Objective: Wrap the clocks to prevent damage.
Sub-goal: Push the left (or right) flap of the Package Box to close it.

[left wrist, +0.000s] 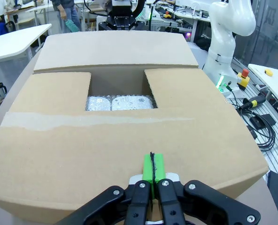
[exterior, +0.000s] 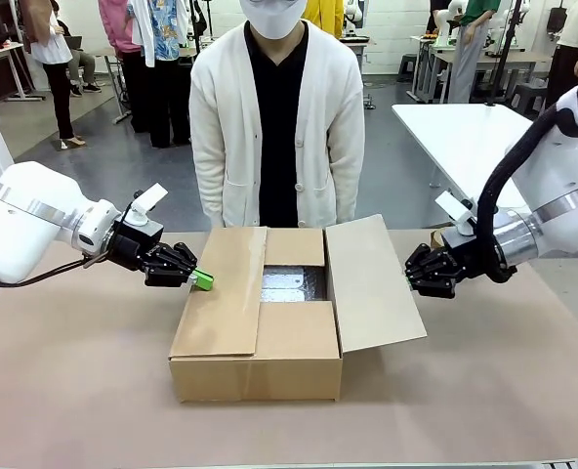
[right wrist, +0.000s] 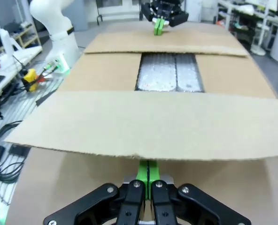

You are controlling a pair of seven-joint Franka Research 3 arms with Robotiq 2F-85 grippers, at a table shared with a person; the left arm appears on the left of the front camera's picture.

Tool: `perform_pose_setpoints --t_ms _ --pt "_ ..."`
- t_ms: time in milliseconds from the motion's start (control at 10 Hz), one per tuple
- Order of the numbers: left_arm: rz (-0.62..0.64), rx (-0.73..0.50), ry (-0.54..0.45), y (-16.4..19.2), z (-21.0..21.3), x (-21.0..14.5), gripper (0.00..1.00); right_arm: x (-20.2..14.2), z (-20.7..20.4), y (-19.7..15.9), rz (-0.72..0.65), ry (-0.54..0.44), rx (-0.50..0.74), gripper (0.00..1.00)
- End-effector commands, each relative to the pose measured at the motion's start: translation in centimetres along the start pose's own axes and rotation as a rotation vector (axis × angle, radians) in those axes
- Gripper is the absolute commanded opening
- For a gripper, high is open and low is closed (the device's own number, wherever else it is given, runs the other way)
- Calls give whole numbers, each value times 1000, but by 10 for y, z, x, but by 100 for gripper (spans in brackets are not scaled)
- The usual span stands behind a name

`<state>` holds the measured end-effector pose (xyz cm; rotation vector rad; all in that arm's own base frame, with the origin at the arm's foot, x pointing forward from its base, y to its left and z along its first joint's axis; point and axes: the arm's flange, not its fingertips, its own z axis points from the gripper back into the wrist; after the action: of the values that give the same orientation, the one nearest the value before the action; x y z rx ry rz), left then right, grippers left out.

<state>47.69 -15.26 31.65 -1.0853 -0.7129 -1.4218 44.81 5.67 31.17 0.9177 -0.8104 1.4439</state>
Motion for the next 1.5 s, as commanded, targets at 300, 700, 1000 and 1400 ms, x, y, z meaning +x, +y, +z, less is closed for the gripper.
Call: perform_pose_setpoints --t_ms 300,700,1000,1400 --pt "5 4 9 0 -2 -4 0 24 -17 -15 67 -93 -56 1" --pt "5 4 9 0 -2 -4 0 34 -53 -30 73 -179 -97 1" --pt "5 4 9 0 -2 -4 0 43 -83 -47 65 -164 -84 1" --pt "5 4 9 0 -2 -4 0 25 -107 -59 11 -127 -73 1"
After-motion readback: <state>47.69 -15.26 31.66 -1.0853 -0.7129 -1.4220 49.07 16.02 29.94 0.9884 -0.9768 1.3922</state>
